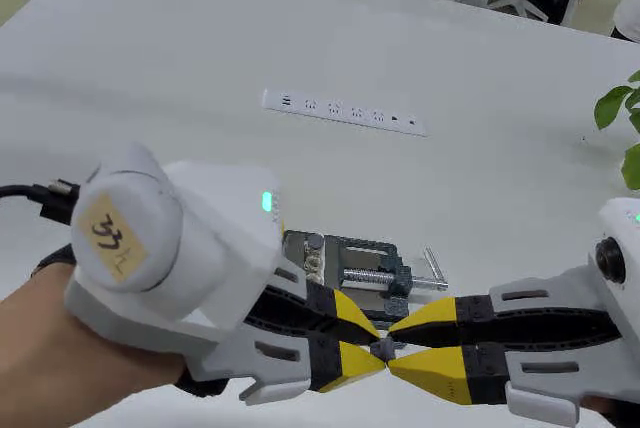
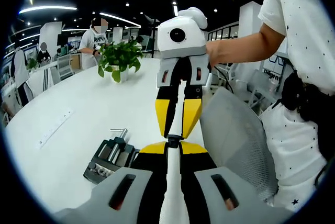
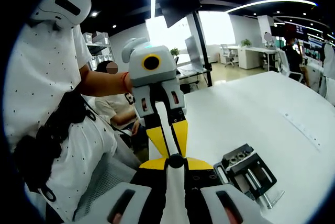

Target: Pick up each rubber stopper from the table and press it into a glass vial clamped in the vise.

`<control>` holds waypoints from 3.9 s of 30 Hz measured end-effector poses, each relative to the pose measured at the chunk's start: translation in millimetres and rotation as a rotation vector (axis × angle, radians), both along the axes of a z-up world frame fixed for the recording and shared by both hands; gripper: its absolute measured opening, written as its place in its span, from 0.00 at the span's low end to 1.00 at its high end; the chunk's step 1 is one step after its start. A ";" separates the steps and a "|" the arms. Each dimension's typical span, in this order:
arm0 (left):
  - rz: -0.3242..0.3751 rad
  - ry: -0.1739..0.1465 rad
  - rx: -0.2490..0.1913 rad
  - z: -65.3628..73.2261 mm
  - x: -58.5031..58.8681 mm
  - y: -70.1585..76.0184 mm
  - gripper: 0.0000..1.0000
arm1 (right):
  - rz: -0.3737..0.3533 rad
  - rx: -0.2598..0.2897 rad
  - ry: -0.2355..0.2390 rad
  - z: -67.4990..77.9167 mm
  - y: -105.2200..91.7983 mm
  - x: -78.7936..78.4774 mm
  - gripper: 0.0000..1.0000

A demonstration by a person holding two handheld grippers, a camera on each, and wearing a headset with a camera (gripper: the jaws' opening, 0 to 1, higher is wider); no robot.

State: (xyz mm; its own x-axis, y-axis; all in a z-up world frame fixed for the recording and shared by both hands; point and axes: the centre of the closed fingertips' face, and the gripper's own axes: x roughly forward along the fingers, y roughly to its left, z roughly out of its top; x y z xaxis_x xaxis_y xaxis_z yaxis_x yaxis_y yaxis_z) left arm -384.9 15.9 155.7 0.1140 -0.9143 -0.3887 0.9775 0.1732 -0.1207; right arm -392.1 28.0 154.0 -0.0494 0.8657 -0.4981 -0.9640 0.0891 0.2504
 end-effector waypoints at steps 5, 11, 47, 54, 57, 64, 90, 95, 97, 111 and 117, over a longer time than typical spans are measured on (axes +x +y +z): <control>-0.013 0.001 0.001 0.5 -1.2 0.4 0.04 | 0.012 -0.002 -0.001 0.3 0.3 -0.9 0.07; -0.019 0.017 -0.010 1.6 -2.6 1.1 0.04 | 0.027 0.001 -0.008 1.2 0.4 -1.8 0.07; -0.006 0.050 -0.042 0.3 -1.6 8.7 0.05 | 0.015 -0.012 -0.013 1.6 7.4 -1.6 0.05; -0.006 0.027 -0.044 -0.1 -1.2 9.0 0.05 | 0.012 -0.018 -0.007 -0.1 7.7 0.3 0.05; -0.003 0.019 -0.049 -0.7 0.0 10.5 0.05 | 0.010 -0.019 -0.007 -0.2 8.1 1.3 0.05; 0.019 0.015 -0.078 1.0 2.4 12.7 0.06 | 0.008 -0.021 -0.005 1.3 9.1 2.5 0.05; 0.213 -0.016 -0.060 -20.4 16.9 68.3 0.28 | -0.021 -0.053 -0.033 7.2 13.9 21.6 0.05; 0.268 -0.038 -0.047 -26.7 20.5 83.8 0.41 | -0.044 -0.065 -0.034 5.6 13.2 28.1 0.05; 0.291 -0.041 -0.053 -27.5 22.5 88.5 0.45 | -0.050 -0.071 -0.032 4.6 13.6 30.1 0.05; 0.393 -0.062 -0.061 -40.7 31.2 112.8 0.69 | -0.065 -0.148 -0.043 -0.4 23.2 54.8 0.05; 0.414 -0.058 -0.062 -48.1 35.9 119.0 0.75 | -0.064 -0.201 -0.046 -7.1 29.1 72.0 0.06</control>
State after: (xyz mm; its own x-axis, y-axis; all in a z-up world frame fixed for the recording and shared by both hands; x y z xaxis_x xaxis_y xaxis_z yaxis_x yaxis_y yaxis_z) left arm -349.0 134.9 107.7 0.4967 -0.8082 -0.3163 0.8324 0.5468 -0.0902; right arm -320.1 57.1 146.9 0.0297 0.7494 -0.6614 -0.9648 0.1945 0.1772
